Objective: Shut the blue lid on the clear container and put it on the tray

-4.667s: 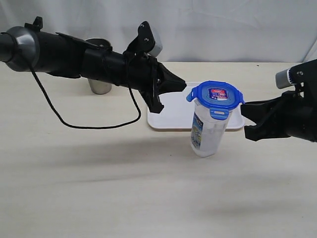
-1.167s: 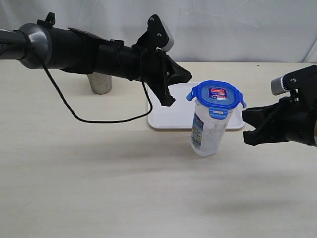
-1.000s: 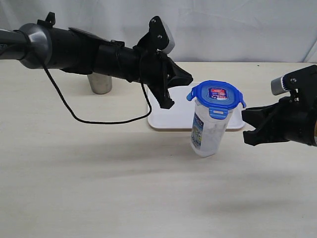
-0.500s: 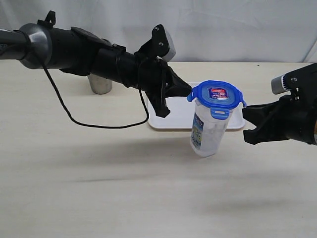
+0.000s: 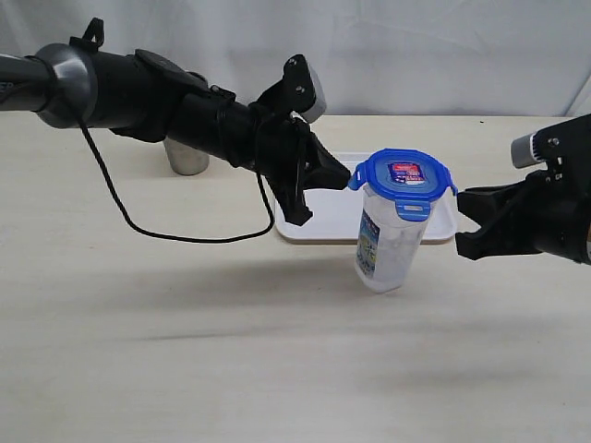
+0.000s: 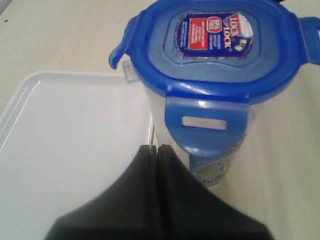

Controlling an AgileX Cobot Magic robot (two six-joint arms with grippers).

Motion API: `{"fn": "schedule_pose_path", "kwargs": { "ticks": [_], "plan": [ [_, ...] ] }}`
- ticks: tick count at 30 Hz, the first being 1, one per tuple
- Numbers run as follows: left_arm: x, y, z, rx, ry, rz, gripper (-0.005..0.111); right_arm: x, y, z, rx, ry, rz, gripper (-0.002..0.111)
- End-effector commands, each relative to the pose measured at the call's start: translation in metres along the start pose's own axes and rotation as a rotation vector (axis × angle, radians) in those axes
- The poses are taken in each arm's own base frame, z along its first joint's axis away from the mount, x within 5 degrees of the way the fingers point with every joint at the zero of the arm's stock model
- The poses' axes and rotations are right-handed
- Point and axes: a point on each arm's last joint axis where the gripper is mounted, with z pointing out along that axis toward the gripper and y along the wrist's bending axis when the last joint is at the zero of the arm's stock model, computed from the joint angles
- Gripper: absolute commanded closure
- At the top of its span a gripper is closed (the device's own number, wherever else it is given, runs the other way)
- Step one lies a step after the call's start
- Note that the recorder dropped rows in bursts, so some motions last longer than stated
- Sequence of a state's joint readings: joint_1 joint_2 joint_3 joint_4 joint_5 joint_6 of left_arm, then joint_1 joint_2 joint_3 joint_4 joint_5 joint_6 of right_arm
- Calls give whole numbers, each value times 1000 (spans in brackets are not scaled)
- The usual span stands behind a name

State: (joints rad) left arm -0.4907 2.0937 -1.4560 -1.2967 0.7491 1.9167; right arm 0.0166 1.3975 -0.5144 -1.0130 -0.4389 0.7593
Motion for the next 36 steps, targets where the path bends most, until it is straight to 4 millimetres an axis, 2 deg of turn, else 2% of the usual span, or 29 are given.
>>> {"fn": "schedule_pose_path", "kwargs": {
  "ticks": [1, 3, 7, 12, 15, 36],
  "plan": [
    [-3, 9, -3, -125, 13, -26, 107, 4, -3, 0, 33, 30, 9, 104],
    [-6, 13, -3, -163, -14, -52, 107, 4, -4, 0, 41, 38, 24, 104],
    [-12, 6, -2, -98, -80, -15, 107, 5, -2, 0, 25, 42, 29, 104],
    [-13, 7, -2, -113, -82, -8, 107, 8, 0, 0, -3, 73, 21, 104],
    [-15, 1, -1, -45, -102, 10, 107, 6, 7, 0, -75, 46, -10, 104],
    [-6, -6, 0, -3, -56, -12, 107, 5, 9, -1, -102, 37, -20, 104]
  ]
}}
